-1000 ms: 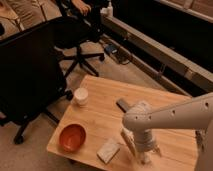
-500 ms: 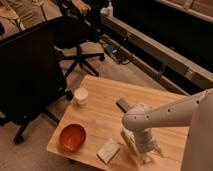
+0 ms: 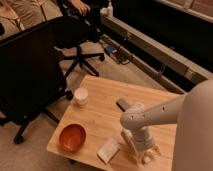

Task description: Stand the bottle upright

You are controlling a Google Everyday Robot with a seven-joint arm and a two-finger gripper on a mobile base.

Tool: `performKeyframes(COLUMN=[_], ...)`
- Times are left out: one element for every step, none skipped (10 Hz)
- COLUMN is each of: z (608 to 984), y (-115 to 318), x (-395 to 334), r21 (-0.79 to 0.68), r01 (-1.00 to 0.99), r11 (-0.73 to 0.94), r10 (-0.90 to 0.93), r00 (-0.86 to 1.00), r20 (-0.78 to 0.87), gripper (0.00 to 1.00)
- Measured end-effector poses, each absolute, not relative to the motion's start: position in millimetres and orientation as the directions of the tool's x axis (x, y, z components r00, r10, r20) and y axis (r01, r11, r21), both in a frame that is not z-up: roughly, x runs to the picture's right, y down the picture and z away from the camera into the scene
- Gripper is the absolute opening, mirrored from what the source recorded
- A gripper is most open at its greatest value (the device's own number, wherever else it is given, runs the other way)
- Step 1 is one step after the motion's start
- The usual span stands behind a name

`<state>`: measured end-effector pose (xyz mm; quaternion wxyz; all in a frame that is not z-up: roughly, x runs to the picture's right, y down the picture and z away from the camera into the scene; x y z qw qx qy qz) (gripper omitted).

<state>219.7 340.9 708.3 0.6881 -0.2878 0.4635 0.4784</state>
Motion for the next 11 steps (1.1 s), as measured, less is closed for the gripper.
performKeyframes(z=[709,711,713,714,716,718,719,718,718,717,716], y=[344,346,348,350,352,353,354,355,356,356,356], x=[219,219,218,218,216,215,215,215,217,219,221], r21=[0.045,0.043,0.04,0.042,0.043,0.041,0.041,0.042,0.044,0.047,0.05], r01=[-0.927,-0.929,-0.933,-0.935,-0.939,-0.941,-0.943,-0.944,-0.945,-0.946,-0.946], r11=[0.372,0.367,0.359,0.352,0.342,0.336,0.331,0.327,0.324,0.322,0.32], r10=[0.39,0.389,0.391,0.394,0.399,0.401,0.401,0.399,0.397,0.394,0.394], r00=[0.112,0.112,0.111,0.108,0.104,0.103,0.102,0.098,0.094,0.089,0.084], r20=[-0.914,-0.914,-0.914,-0.913,-0.911,-0.91,-0.911,-0.912,-0.913,-0.915,-0.915], gripper=[0.65,0.65,0.65,0.65,0.65,0.65,0.65,0.65,0.61,0.51,0.43])
